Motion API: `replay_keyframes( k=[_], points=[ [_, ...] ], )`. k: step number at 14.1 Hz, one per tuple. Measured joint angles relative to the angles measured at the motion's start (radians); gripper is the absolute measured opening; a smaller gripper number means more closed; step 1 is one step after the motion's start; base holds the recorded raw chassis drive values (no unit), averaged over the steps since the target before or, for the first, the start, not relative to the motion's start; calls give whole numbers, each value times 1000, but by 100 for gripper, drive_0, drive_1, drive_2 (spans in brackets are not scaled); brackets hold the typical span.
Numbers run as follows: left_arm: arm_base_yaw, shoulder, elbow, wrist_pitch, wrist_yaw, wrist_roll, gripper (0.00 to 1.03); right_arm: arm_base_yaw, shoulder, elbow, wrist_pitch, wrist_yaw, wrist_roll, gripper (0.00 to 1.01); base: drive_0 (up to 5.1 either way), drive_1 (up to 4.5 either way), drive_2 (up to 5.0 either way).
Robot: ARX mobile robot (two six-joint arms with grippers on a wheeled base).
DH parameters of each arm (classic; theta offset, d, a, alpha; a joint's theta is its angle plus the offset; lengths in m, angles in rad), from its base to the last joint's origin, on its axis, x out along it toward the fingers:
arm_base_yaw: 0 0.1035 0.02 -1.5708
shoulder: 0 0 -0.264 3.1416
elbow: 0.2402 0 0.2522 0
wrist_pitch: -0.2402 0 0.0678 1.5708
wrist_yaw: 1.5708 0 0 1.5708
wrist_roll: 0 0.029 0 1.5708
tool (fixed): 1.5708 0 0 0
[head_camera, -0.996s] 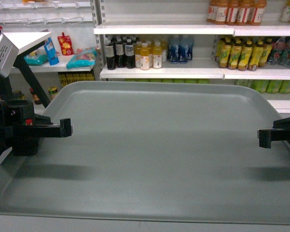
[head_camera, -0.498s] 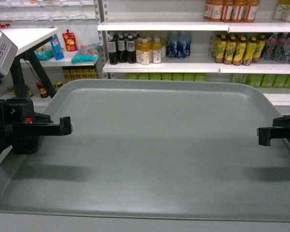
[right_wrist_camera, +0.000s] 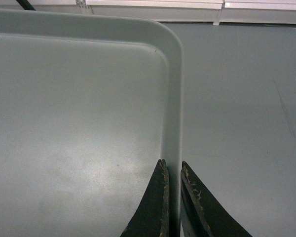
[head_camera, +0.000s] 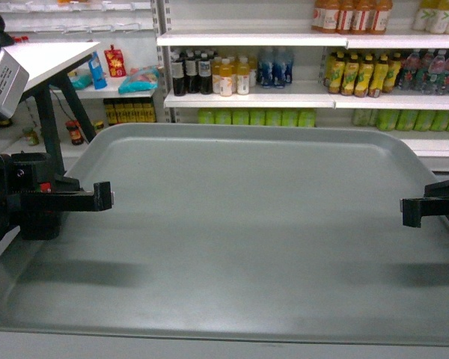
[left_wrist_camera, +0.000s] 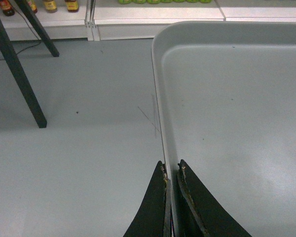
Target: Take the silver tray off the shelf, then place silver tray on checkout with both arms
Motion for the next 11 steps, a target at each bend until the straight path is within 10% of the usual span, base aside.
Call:
replay_keyframes(
  k=[11],
  points=[
    [0, 0, 0, 0, 0, 0, 3, 0, 1, 0, 1, 0, 0, 3, 0, 0, 0]
  ],
)
